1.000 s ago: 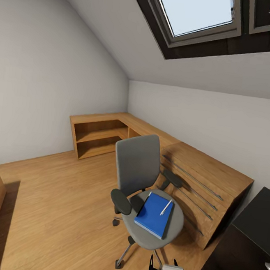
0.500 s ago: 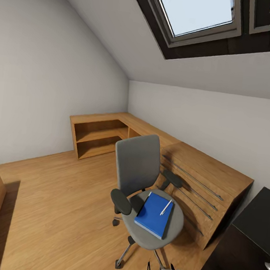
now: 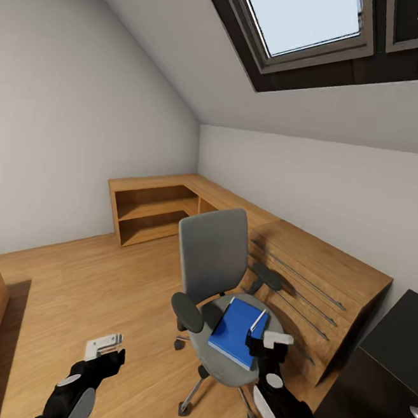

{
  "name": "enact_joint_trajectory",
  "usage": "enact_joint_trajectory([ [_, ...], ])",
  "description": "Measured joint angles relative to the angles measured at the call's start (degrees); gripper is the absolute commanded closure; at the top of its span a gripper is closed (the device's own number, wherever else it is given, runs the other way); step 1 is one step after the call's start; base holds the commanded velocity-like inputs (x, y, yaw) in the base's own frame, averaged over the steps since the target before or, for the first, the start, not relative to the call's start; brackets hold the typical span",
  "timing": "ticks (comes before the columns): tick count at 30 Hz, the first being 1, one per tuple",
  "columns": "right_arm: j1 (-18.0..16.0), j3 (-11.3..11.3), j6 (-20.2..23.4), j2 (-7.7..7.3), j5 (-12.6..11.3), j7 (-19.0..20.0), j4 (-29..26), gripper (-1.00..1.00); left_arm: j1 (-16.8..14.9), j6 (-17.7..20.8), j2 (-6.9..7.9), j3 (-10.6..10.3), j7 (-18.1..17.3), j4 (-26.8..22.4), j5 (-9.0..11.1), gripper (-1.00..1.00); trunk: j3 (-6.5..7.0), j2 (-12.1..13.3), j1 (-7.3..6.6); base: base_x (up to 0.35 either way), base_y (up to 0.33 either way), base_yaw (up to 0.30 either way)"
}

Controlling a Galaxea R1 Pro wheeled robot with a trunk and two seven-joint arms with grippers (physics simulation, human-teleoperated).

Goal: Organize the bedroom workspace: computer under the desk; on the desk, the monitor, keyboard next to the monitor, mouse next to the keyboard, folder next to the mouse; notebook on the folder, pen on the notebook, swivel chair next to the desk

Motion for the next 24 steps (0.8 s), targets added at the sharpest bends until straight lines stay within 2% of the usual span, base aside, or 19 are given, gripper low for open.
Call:
enact_joint_trajectory([
  [3,-4.0,0.0,5.9,-0.28,-3.0,0.1,0.0,-1.00,-2.8,3.0,-0.14,0.2,0.0,-2.0,0.1,-1.00,0.00,0.0,0.00,0.000,0.000,0.000],
  [5,-6.7,0.0,10.5,-0.38,-5.2,0.1,0.0,-1.00,-4.1,5.5,-0.21,0.6,0.0,-5.7,0.5,-1.00,0.00,0.0,0.00,0.000,0.000,0.000],
  [7,-7.8,0.0,13.0,-0.39,-6.8,0.0,0.0,-1.00,-4.6,6.8,-0.15,1.7,-0.1,-8.9,1.5,-1.00,-0.01,0.0,0.00,0.000,0.000,0.000],
  [10,-8.6,-0.1,16.1,-0.25,-9.5,-0.1,0.1,-1.00,-4.9,7.8,-0.05,3.7,-0.2,-11.6,4.2,-1.00,-0.01,0.0,0.00,0.000,0.000,0.000],
  [12,-8.7,-0.2,17.3,-0.23,-10.7,-0.1,0.2,-1.00,-5.0,7.9,0.01,4.1,-0.2,-12.2,5.2,-1.00,-0.01,0.0,0.00,0.020,0.000,0.000],
  [14,-8.9,-0.3,19.0,-0.36,-14.3,-0.1,0.4,-1.00,-5.1,8.1,0.08,4.6,-0.2,-12.6,6.4,-1.00,-0.01,0.0,-0.01,0.166,0.000,0.000],
  [17,-8.9,-0.4,19.7,-0.69,-17.9,-0.5,0.9,-1.00,-5.1,8.2,0.17,4.9,-0.1,-11.5,6.9,-1.00,-0.01,0.0,-0.03,0.270,0.000,0.000],
  [22,-8.9,-0.3,19.7,-2.28,-19.5,-0.8,1.5,-1.00,-5.1,8.1,0.06,4.8,-0.2,-9.0,6.9,-1.00,-0.01,0.0,-0.03,0.314,0.000,0.000],
  [24,-8.9,-0.3,19.6,-2.44,-19.5,-0.8,1.5,-1.00,-5.1,8.1,0.05,4.8,-0.2,-8.8,6.9,-1.00,-0.01,0.0,-0.03,0.324,0.000,0.000],
])
